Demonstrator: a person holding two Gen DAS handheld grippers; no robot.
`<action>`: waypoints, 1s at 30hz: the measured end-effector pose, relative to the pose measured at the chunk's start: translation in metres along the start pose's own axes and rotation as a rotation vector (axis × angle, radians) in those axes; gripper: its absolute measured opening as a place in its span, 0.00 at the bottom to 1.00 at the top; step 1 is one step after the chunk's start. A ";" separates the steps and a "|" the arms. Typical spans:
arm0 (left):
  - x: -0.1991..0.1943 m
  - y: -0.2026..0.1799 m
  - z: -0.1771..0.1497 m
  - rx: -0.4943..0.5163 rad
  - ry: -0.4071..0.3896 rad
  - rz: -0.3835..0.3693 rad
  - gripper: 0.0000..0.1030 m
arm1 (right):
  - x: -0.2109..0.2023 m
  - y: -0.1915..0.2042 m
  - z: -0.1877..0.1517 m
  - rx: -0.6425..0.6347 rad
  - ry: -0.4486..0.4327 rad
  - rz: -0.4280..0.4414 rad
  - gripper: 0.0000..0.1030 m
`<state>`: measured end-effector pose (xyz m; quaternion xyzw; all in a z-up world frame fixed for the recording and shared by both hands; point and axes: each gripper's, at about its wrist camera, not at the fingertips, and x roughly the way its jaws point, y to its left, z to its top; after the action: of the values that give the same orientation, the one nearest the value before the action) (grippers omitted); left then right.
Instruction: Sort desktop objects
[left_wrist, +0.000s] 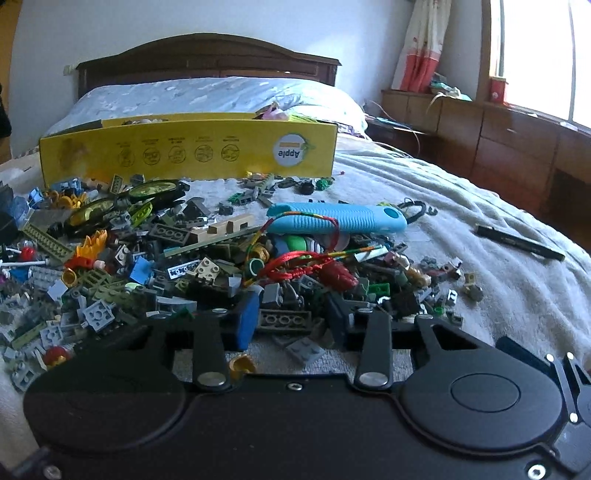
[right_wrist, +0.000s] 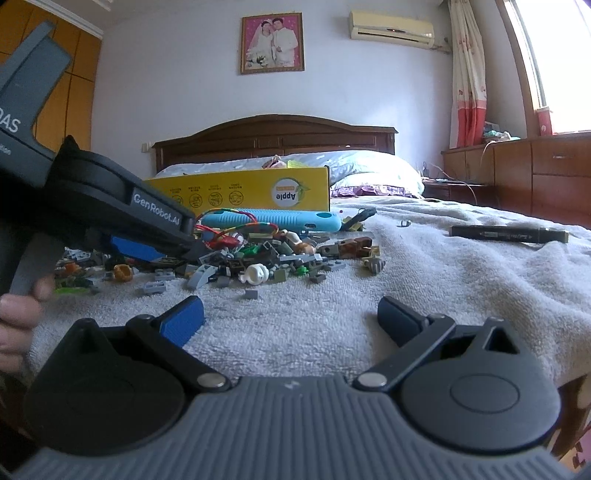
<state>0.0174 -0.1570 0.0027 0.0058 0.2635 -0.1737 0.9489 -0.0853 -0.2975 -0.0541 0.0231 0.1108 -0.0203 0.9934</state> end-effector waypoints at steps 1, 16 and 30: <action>0.001 0.000 -0.001 0.009 0.005 -0.004 0.38 | 0.000 0.000 0.000 -0.002 -0.001 -0.002 0.99; -0.006 0.005 -0.012 -0.019 0.001 -0.001 0.51 | -0.005 0.005 -0.003 -0.026 -0.012 -0.029 0.99; -0.010 0.002 -0.011 0.036 -0.007 -0.010 0.29 | -0.005 0.008 -0.006 -0.038 -0.029 -0.045 0.99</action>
<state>0.0047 -0.1510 -0.0020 0.0212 0.2572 -0.1832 0.9486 -0.0917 -0.2885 -0.0588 0.0016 0.0971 -0.0408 0.9944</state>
